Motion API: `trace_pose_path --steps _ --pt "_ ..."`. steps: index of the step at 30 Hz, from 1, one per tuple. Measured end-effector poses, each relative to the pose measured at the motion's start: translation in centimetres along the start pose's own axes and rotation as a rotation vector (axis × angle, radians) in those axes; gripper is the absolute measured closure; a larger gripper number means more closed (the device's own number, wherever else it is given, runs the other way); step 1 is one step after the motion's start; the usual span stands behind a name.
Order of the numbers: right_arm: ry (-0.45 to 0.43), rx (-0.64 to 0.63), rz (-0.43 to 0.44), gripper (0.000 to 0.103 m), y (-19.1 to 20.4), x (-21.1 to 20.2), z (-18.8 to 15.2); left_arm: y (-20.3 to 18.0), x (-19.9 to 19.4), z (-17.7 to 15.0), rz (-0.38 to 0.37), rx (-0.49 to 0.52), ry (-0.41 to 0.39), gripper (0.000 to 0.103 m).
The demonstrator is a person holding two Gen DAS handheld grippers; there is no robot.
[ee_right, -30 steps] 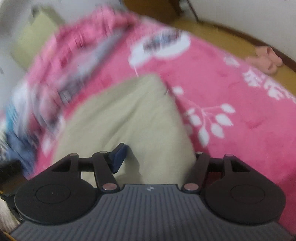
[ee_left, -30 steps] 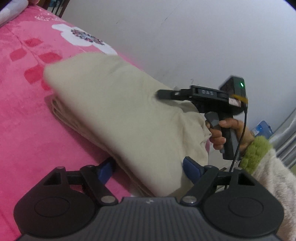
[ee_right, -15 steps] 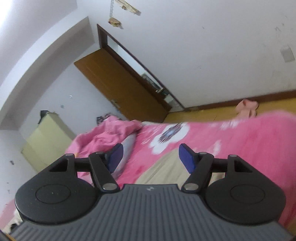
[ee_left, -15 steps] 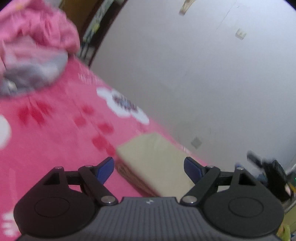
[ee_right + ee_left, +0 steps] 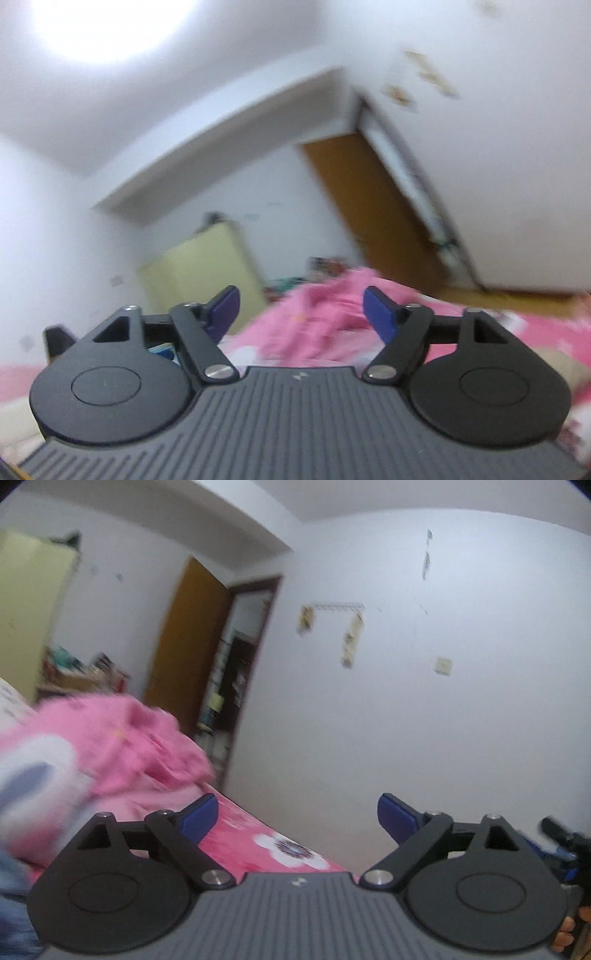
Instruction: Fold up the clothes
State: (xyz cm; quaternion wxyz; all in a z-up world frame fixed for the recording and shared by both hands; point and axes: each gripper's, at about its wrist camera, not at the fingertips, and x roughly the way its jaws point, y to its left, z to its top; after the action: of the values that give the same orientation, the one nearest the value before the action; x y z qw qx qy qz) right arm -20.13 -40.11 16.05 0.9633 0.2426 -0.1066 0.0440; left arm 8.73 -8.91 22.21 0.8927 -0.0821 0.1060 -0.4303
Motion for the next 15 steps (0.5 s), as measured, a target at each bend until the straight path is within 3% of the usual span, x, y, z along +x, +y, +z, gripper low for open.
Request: trace_pose_path --steps 3,5,7,10,15 --pt "-0.032 -0.017 0.165 0.019 5.7 0.0 -0.4 -0.7 -6.1 0.2 -0.001 0.026 -0.023 0.002" --pt "-0.035 0.013 0.216 0.015 7.5 -0.8 -0.9 -1.4 -8.5 -0.7 -0.018 0.043 -0.013 0.000" --pt "-0.006 0.026 0.196 0.013 8.8 -1.6 -2.2 -2.1 -10.7 -1.9 -0.038 0.057 0.006 0.000" --pt "0.055 0.013 0.048 0.005 9.0 -2.9 -4.9 -2.7 -12.2 -4.7 -0.031 0.064 0.062 0.000" --pt "0.209 -0.018 -0.351 0.001 6.2 -5.0 -10.3 -3.9 -9.0 -11.8 0.019 0.064 0.215 0.000"
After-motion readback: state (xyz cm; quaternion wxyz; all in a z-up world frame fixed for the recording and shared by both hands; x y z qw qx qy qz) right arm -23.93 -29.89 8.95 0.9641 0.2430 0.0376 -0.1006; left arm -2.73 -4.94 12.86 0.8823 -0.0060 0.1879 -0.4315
